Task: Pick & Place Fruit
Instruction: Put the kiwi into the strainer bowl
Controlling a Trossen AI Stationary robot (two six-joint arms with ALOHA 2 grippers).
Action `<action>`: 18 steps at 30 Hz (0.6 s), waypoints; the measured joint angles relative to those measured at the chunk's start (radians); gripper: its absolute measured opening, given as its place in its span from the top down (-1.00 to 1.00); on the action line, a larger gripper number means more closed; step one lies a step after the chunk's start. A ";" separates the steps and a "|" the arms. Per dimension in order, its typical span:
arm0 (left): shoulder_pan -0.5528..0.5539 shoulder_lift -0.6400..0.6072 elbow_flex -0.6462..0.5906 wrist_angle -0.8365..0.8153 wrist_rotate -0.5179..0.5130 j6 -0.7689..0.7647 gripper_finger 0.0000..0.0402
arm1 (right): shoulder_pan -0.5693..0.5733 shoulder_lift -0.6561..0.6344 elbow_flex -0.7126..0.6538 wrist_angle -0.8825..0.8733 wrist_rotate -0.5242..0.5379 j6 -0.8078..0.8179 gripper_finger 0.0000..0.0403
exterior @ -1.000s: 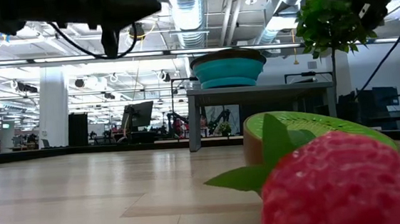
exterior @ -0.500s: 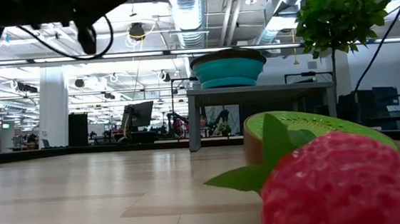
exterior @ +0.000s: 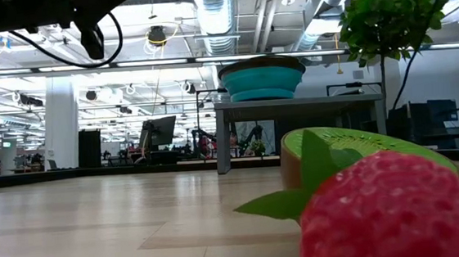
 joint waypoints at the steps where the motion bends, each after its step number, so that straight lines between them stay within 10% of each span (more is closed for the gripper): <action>1: 0.000 0.000 0.000 0.000 0.000 0.000 0.99 | -0.004 0.025 0.025 -0.027 -0.029 0.025 1.00; 9: 0.000 0.000 0.000 0.000 0.000 0.004 0.99 | -0.013 0.155 0.114 -0.193 -0.101 0.364 1.00; 18: 0.000 0.000 0.001 0.000 0.020 0.004 0.99 | 0.017 0.159 0.113 -0.270 -0.044 0.374 1.00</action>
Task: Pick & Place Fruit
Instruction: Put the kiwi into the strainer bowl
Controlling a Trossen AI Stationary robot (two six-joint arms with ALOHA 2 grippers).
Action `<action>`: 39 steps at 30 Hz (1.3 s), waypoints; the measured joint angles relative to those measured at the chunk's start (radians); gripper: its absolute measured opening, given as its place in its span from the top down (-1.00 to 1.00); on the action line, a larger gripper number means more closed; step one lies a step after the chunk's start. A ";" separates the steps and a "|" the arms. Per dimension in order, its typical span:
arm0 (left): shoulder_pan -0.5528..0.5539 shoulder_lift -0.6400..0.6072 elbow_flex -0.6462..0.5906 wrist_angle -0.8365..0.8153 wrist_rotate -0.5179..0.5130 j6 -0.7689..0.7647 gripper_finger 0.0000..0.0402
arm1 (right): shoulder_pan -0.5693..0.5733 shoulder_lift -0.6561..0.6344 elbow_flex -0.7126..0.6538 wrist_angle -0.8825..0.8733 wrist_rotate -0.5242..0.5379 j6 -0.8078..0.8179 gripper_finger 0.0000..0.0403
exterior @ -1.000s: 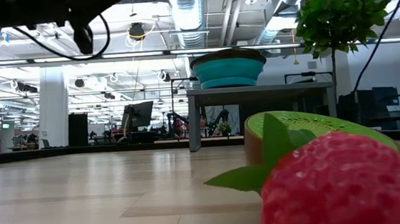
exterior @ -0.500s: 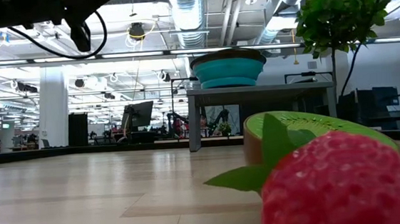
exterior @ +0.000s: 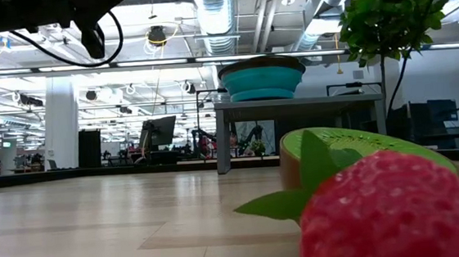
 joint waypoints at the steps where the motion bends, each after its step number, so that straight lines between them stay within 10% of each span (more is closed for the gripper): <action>1: 0.000 0.000 0.000 0.000 0.006 0.000 0.99 | 0.005 -0.010 0.000 -0.007 0.021 -0.007 1.00; 9: 0.000 0.000 0.000 -0.001 0.055 -0.006 0.99 | 0.061 -0.154 -0.161 0.007 0.151 -0.008 1.00; 24: 0.000 0.000 0.000 -0.001 0.132 -0.008 0.99 | 0.077 -0.601 -0.867 0.742 0.340 -0.250 1.00; 39: 0.000 0.159 0.028 -0.012 0.183 -0.129 0.99 | 0.157 -0.729 -1.189 1.116 0.469 -0.306 1.00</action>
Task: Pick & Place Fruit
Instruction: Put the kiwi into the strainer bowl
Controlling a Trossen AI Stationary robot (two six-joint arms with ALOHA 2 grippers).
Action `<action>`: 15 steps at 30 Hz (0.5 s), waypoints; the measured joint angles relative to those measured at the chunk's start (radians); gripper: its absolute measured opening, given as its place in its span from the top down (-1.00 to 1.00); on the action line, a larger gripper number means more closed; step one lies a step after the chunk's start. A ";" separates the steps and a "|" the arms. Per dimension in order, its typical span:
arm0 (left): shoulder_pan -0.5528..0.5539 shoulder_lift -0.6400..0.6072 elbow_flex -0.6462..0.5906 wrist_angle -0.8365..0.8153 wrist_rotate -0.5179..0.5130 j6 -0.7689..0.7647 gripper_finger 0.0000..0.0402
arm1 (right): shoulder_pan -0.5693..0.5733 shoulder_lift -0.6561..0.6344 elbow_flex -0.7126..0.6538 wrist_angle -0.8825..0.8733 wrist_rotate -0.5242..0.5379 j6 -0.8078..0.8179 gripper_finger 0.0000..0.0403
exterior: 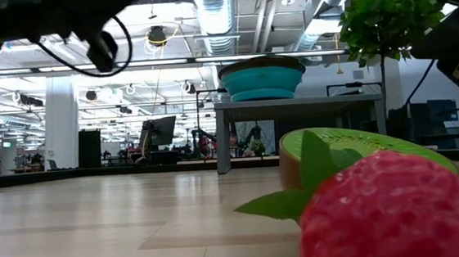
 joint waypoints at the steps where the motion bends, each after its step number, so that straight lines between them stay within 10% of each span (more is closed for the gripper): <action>1: 0.000 0.032 0.017 0.000 -0.002 -0.003 0.99 | 0.008 0.000 -0.008 0.013 0.018 -0.001 1.00; 15: -0.015 0.292 0.227 0.004 0.127 0.094 0.99 | 0.038 0.000 -0.021 0.035 0.079 0.000 1.00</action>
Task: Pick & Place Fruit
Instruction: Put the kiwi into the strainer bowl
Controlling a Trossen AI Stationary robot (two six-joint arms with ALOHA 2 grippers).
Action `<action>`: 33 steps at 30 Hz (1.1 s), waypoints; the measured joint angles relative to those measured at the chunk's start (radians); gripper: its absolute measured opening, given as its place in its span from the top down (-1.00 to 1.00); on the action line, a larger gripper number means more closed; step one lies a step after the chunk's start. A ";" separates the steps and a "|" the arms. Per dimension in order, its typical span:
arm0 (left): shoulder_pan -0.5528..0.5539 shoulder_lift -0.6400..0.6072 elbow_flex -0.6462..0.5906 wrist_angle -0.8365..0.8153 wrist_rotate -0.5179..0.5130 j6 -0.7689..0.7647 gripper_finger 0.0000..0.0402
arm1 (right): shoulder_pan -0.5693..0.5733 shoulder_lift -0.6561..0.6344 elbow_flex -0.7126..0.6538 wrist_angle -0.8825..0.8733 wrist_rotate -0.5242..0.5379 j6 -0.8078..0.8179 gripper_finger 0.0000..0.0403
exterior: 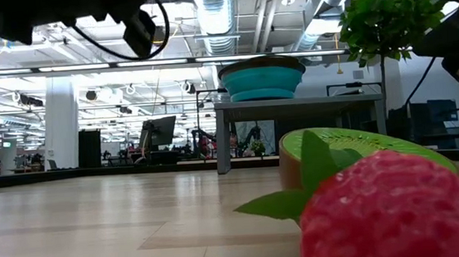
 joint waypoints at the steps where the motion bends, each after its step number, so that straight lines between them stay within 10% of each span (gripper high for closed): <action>1: -0.008 0.001 0.005 0.000 0.000 0.001 0.99 | 0.000 0.000 0.000 0.000 0.000 0.000 1.00; 17: -0.234 0.007 0.103 -0.159 -0.310 0.034 1.00 | 0.000 0.000 0.000 0.019 -0.006 -0.058 1.00; 33: -0.268 0.315 0.368 -0.165 -0.307 0.007 1.00 | -0.019 0.000 0.000 0.049 -0.007 -0.128 1.00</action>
